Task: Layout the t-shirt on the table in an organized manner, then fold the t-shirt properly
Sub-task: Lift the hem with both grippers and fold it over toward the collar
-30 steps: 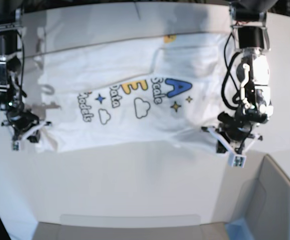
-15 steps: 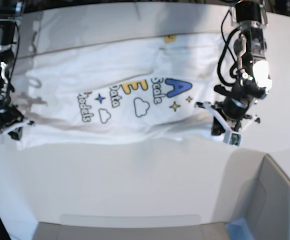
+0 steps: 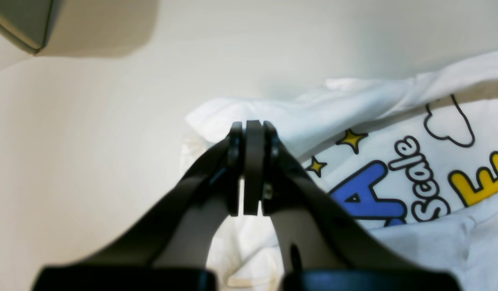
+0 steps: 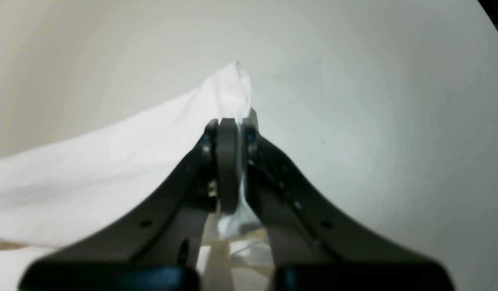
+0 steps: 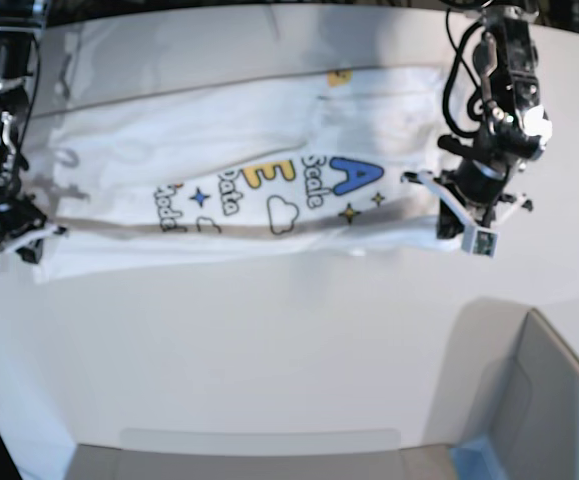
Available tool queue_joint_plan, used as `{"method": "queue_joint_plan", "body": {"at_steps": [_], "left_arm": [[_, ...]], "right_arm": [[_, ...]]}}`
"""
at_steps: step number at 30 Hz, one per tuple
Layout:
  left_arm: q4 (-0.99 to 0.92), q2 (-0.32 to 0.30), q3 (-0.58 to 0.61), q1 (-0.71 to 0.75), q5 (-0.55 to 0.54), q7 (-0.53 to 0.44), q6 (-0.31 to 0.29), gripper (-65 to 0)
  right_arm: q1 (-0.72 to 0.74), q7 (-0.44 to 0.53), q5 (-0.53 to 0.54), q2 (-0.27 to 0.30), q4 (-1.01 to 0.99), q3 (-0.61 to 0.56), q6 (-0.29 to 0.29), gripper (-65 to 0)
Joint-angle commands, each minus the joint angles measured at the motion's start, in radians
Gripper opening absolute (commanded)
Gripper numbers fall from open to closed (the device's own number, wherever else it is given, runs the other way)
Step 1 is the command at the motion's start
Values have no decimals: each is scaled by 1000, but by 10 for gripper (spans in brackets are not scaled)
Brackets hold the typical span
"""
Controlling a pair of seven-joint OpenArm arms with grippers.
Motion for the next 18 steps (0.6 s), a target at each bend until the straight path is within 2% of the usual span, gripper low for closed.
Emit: {"method": "queue_joint_plan", "body": {"at_steps": [1, 5, 8, 13, 18], "left_arm": [[23, -9, -6, -4, -1, -21, 0, -650], [24, -9, -7, 10, -1, -19, 0, -650], [24, -10, -7, 10, -1, 25, 0, -650], [29, -9, -7, 36, -3, 62, 0, -650], [31, -9, -9, 81, -3, 61, 0, -650]], "right_arm": [[18, 29, 7, 21, 29, 10, 0, -650], [-19, 29, 7, 17, 90, 41, 0, -650], [-36, 24, 7, 14, 135, 65, 0, -650], [-60, -88, 7, 17, 208, 67, 0, -650], [-99, -111, 7, 15, 267, 67, 0, -650]]}}
